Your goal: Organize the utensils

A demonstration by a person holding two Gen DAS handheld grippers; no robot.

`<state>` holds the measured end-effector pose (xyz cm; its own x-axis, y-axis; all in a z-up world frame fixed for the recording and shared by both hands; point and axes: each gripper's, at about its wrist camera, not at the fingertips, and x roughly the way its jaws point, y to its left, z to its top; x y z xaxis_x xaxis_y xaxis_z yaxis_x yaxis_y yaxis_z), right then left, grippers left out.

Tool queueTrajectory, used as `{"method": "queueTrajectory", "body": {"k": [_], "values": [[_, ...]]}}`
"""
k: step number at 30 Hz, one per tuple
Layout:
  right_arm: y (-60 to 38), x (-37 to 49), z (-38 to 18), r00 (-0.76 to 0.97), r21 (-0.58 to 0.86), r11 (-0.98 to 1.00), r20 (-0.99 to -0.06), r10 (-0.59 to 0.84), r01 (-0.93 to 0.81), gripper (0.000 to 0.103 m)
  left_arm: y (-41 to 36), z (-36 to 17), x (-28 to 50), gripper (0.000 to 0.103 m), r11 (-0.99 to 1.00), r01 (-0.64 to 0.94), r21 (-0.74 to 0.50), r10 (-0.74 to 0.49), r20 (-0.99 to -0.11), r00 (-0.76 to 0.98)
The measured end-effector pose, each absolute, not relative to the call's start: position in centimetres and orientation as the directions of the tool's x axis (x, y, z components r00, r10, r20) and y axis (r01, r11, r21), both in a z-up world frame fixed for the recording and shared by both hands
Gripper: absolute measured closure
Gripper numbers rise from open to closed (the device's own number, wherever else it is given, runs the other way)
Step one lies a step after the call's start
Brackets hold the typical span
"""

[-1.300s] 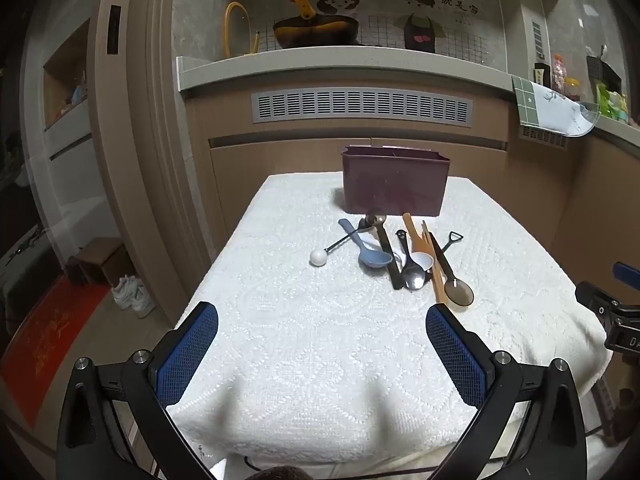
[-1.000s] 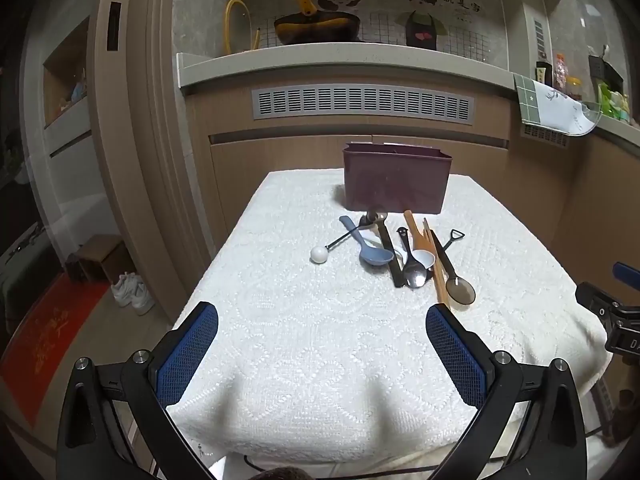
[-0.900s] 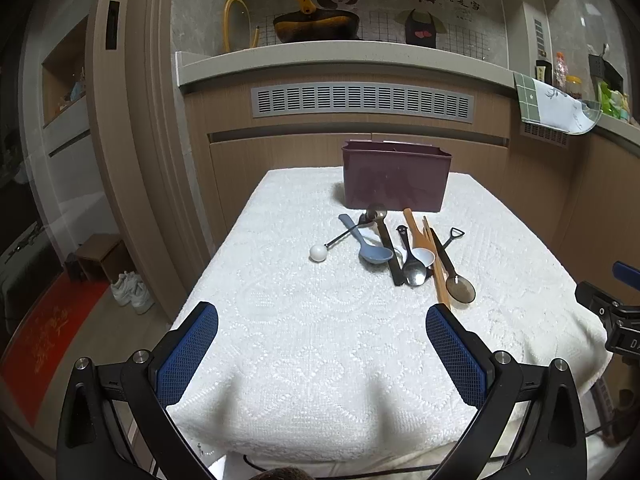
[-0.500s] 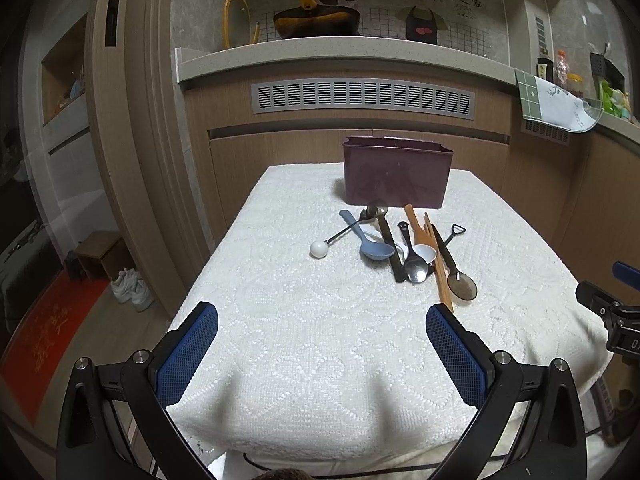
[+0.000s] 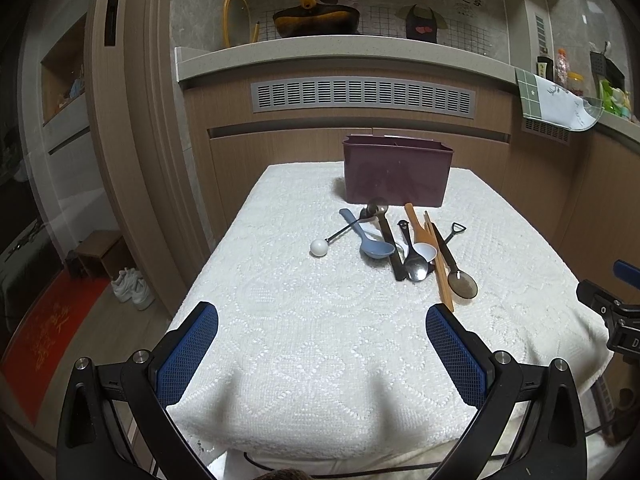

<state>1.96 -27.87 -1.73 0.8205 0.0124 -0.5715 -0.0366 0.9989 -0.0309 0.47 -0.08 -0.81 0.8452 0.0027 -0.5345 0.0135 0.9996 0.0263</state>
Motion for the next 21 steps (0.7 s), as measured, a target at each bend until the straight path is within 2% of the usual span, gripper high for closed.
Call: {"method": "queueTrajectory", "body": {"k": [21], "values": [[-27.85, 1.96, -1.75, 0.821, -0.034, 0.999, -0.570, 0.011, -0.037, 0.000, -0.16, -0.85, 0.43, 0.000, 1.000, 0.014, 0.027, 0.002, -0.536, 0.844]]}}
